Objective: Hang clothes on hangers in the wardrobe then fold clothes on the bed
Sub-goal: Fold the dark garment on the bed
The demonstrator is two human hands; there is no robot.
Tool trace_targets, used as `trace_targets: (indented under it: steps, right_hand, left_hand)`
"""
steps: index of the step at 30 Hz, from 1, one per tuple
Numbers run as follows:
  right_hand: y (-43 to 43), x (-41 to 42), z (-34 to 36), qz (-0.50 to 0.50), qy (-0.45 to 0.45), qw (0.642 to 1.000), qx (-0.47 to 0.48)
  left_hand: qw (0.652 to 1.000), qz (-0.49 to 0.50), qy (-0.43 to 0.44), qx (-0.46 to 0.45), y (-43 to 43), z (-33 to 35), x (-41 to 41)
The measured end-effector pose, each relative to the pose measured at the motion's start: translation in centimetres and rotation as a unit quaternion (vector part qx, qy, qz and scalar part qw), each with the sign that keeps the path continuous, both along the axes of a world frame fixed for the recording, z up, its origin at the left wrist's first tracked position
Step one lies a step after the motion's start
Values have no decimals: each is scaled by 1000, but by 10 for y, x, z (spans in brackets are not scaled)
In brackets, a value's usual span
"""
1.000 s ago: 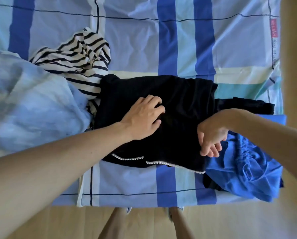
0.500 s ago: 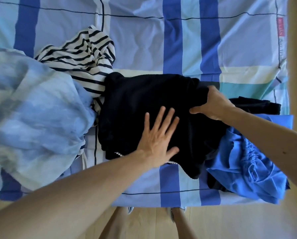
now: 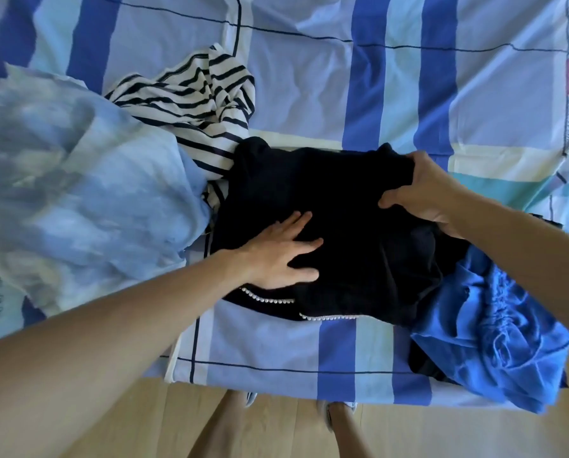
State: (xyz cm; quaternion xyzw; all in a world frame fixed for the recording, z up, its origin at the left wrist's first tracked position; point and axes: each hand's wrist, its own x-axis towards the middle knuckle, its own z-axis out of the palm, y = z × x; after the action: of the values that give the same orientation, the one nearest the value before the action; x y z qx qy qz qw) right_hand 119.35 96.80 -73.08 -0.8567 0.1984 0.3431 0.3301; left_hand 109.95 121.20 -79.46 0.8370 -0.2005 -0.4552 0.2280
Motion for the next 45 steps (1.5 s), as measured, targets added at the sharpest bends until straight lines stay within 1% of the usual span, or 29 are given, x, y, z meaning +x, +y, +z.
trace_targets:
  steps: [1, 2, 4, 6, 7, 8, 9, 10, 12, 13, 14, 15, 17, 19, 21, 23, 24, 25, 26, 27, 28, 29, 30, 32, 34, 36, 38, 41, 45]
  right_hand:
    - [12, 2, 9, -10, 8, 1000, 6]
    - [26, 3, 19, -29, 21, 999, 24]
    - [57, 2, 42, -75, 55, 987, 131]
    - [89, -2, 62, -77, 105, 949, 288]
    - [102, -6, 71, -62, 136, 926, 347]
    - [111, -10, 76, -44, 155, 912, 377]
    - [115, -12, 73, -26, 151, 914, 375]
    - [115, -13, 66, -3, 108, 935, 336]
    - [103, -11, 38, 40, -26, 984, 172]
    - [94, -12, 25, 48, -64, 993, 86]
    - [85, -17, 15, 56, -65, 996, 24]
    - [79, -26, 6, 63, -33, 997, -2]
    - [73, -52, -2, 104, 45, 993, 15]
    - [81, -84, 6, 159, 76, 979, 105]
    - [97, -111, 29, 209, 144, 941, 224]
    - [108, -127, 41, 268, 200, 902, 272]
    - [111, -131, 41, 271, 173, 907, 273]
    - [112, -132, 35, 241, 100, 929, 263]
    - [112, -131, 28, 188, -1, 955, 229]
    - [109, -128, 15, 131, -102, 971, 170]
    - [107, -124, 5, 80, -173, 976, 108]
    - [102, -119, -10, 28, -198, 978, 62]
    - [100, -114, -23, -25, -170, 984, 43]
    - [94, -105, -47, -155, -53, 982, 95]
    - [92, -98, -61, -256, 31, 946, 199]
    - [91, -93, -63, -266, 65, 921, 278]
    - [91, -90, -54, -242, 63, 913, 321]
    - [83, -90, -28, -227, 49, 895, 381]
    - [49, -101, 28, -239, 17, 878, 415]
  left_hand:
    - [992, 104, 52, -55, 2, 13, 14]
    - [967, 217, 82, -107, 2, 26, 28]
    - [886, 401, 130, -191, 6, 48, 51]
    - [799, 503, 192, -266, 16, 58, 68]
    - [784, 522, 188, -278, 19, 58, 73]
    - [787, 534, 166, -261, 20, 59, 75]
    - [799, 542, 130, -227, 19, 57, 76]
    - [804, 556, 90, -189, 19, 53, 76]
    - [807, 571, 37, -150, 18, 44, 74]
    - [824, 552, 5, -127, 19, 38, 73]
    - [844, 526, -30, -98, 18, 34, 73]
    - [858, 506, -61, -70, 17, 29, 74]
    - [855, 506, -109, -41, 16, 27, 79]
    - [836, 534, -112, -54, 18, 29, 87]
    - [822, 555, -104, -71, 22, 28, 95]
    - [824, 550, -123, -54, 26, 23, 98]
    - [831, 534, -149, -32, 28, 21, 98]
    - [839, 512, -183, -9, 29, 17, 96]
    - [846, 486, -220, 11, 30, 14, 94]
    - [851, 458, -257, 25, 31, 11, 92]
    - [854, 437, -281, 33, 32, 9, 89]
    - [856, 429, -286, 38, 32, 7, 87]
    - [857, 435, -274, 42, 34, 7, 86]
    - [857, 454, -235, 62, 32, 7, 82]
    - [846, 499, -173, 73, 32, 11, 75]
    - [824, 561, -57, 59, 32, 18, 61]
    - [817, 574, 26, 43, 34, 24, 45]
    - [816, 575, 66, 7, 26, 38, 33]
    - [767, 603, 176, -131, 6, 59, 24]
